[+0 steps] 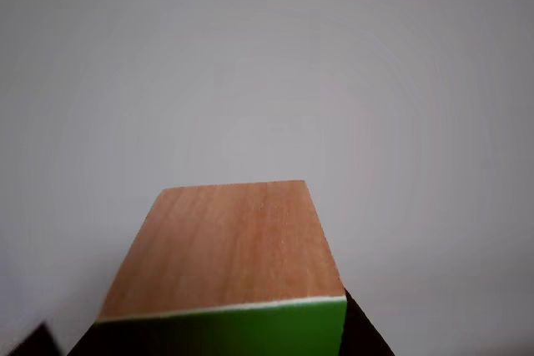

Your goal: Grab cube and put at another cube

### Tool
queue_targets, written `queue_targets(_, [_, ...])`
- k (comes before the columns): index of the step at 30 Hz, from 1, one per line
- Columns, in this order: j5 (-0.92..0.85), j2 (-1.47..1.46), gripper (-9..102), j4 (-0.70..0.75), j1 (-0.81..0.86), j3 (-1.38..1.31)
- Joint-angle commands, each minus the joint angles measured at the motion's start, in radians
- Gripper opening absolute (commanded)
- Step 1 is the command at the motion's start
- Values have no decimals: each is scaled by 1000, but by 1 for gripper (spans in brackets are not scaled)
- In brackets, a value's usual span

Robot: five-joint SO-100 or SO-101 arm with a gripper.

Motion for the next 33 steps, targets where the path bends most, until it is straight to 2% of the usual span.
queue_targets(1, [51,98,14,8,-106,-8])
queue_targets(6, [126,67,14,9,-256,-40])
queue_targets(12, [187,-38,14,15,-347,-140])
queue_targets(23, [206,-218,15,72,-328,-347])
queue_targets(33, [189,-302,15,80,-295,-417])
